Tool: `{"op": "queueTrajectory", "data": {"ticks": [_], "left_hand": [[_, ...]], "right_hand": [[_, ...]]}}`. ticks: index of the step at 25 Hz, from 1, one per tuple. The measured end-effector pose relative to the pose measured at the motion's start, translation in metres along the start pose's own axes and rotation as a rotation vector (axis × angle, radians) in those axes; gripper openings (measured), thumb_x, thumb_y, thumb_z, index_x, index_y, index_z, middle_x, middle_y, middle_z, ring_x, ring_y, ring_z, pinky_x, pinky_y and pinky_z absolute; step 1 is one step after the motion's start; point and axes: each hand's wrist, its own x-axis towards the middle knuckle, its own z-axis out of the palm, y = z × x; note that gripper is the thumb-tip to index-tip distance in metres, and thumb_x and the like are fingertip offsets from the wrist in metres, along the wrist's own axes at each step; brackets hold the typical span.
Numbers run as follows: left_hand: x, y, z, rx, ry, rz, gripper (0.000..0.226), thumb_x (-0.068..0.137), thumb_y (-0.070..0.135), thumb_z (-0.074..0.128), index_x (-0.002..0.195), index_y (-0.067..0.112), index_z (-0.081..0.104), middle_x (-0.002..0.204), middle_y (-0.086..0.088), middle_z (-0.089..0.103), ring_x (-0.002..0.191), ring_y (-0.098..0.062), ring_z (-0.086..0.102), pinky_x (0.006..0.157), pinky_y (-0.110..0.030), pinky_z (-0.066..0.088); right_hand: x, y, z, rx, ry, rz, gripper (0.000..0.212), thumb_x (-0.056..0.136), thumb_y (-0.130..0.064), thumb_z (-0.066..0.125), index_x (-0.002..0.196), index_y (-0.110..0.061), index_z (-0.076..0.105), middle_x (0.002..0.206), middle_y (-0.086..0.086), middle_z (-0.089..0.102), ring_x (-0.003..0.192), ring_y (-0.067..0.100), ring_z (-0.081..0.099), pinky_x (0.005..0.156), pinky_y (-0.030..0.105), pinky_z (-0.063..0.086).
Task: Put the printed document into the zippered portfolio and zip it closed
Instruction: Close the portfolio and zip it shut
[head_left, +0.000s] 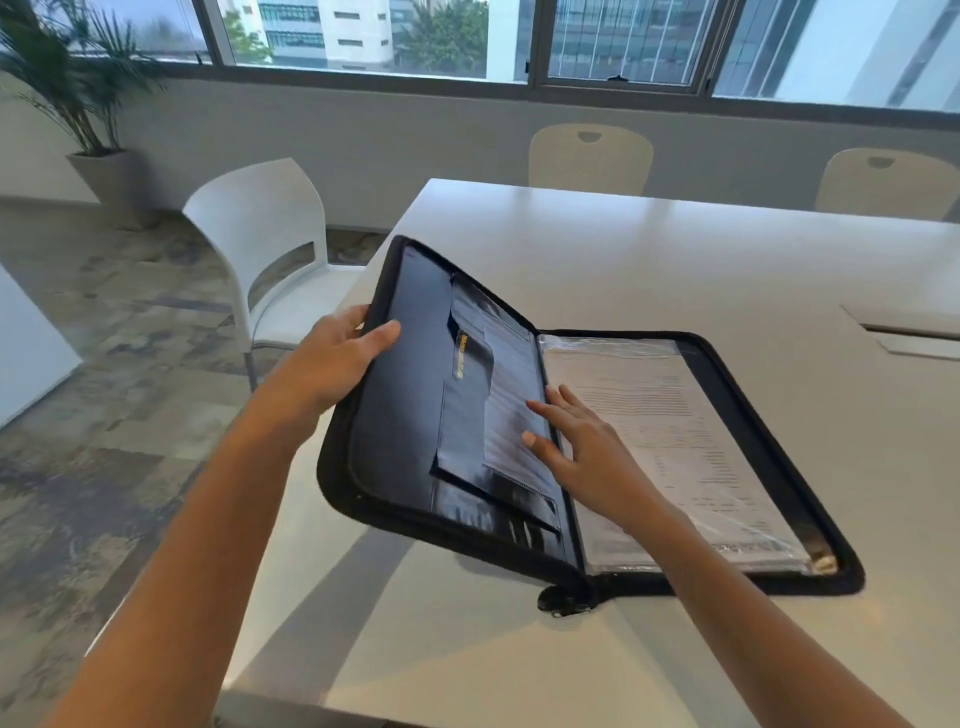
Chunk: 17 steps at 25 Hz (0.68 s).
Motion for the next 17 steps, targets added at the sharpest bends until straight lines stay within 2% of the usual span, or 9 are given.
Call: {"op": "queueTrajectory", "data": {"ticks": [4, 7, 9, 11, 13, 14, 16, 17], "left_hand": [[-0.007, 0.048, 0.028, -0.113, -0.204, 0.118, 0.048, 0.094, 0.045, 0.052, 0.136, 0.022, 0.051, 0.13, -0.001, 0.063, 0.119, -0.025, 0.059, 0.107, -0.05, 0.041], [-0.012, 0.075, 0.069, -0.145, -0.299, 0.199, 0.07, 0.085, 0.064, 0.048, 0.142, 0.024, 0.043, 0.139, 0.0, 0.055, 0.126, -0.023, 0.053, 0.11, -0.05, 0.036], [-0.013, 0.085, 0.104, -0.134, -0.316, 0.23, 0.076, 0.081, 0.07, 0.04, 0.145, 0.029, 0.039, 0.143, 0.004, 0.051, 0.131, -0.018, 0.048, 0.113, -0.047, 0.032], [-0.015, 0.088, 0.139, -0.083, -0.357, 0.28, 0.076, 0.085, 0.072, 0.036, 0.148, 0.029, 0.033, 0.145, 0.008, 0.047, 0.132, -0.007, 0.045, 0.112, -0.031, 0.033], [-0.017, 0.081, 0.174, -0.037, -0.409, 0.337, 0.064, 0.093, 0.06, 0.035, 0.146, 0.024, 0.033, 0.138, 0.015, 0.048, 0.119, 0.014, 0.046, 0.099, -0.008, 0.036], [-0.017, 0.074, 0.192, 0.019, -0.426, 0.348, 0.063, 0.095, 0.057, 0.034, 0.148, 0.023, 0.03, 0.143, 0.011, 0.045, 0.124, 0.013, 0.043, 0.103, -0.01, 0.035], [-0.016, 0.053, 0.222, 0.246, -0.456, 0.327, 0.08, 0.089, 0.067, 0.028, 0.154, 0.023, 0.015, 0.161, 0.001, 0.017, 0.146, -0.008, 0.017, 0.12, -0.035, 0.017], [-0.017, 0.041, 0.234, 0.399, -0.461, 0.314, 0.085, 0.085, 0.072, 0.023, 0.154, 0.026, 0.008, 0.163, 0.0, 0.003, 0.149, -0.014, 0.004, 0.121, -0.043, 0.007]], "right_hand": [[-0.009, -0.015, -0.023, 0.108, 0.052, 0.016, 0.055, 0.095, -0.053, 0.041, 0.145, -0.031, 0.037, 0.156, -0.006, 0.028, 0.146, 0.006, 0.013, 0.112, 0.027, 0.014], [-0.02, -0.025, -0.053, 0.269, 0.113, 0.056, 0.056, 0.092, -0.061, 0.033, 0.143, -0.038, 0.038, 0.149, -0.013, 0.039, 0.138, 0.005, 0.032, 0.112, 0.031, 0.024], [-0.029, -0.027, -0.076, 0.484, 0.156, 0.08, 0.058, 0.091, -0.064, 0.028, 0.143, -0.039, 0.037, 0.148, -0.014, 0.042, 0.135, 0.007, 0.038, 0.115, 0.041, 0.029], [-0.04, -0.024, -0.1, 0.768, 0.197, 0.061, 0.067, 0.088, -0.066, 0.024, 0.146, -0.034, 0.033, 0.152, -0.009, 0.039, 0.138, 0.01, 0.036, 0.116, 0.046, 0.027], [-0.053, -0.017, -0.125, 1.005, 0.24, 0.044, 0.072, 0.086, -0.066, 0.021, 0.145, -0.027, 0.038, 0.146, -0.005, 0.048, 0.132, 0.013, 0.047, 0.109, 0.044, 0.038], [-0.061, -0.012, -0.139, 1.09, 0.274, 0.069, 0.073, 0.083, -0.068, 0.024, 0.14, -0.026, 0.045, 0.137, -0.005, 0.058, 0.124, 0.014, 0.055, 0.101, 0.041, 0.047], [-0.074, 0.002, -0.16, 1.166, 0.337, 0.174, 0.065, 0.079, -0.067, 0.035, 0.126, -0.028, 0.057, 0.119, -0.007, 0.069, 0.11, 0.015, 0.065, 0.086, 0.035, 0.055], [-0.08, 0.01, -0.167, 1.14, 0.354, 0.233, 0.056, 0.081, -0.063, 0.038, 0.119, -0.029, 0.061, 0.114, -0.009, 0.071, 0.106, 0.013, 0.067, 0.083, 0.032, 0.056]]}}
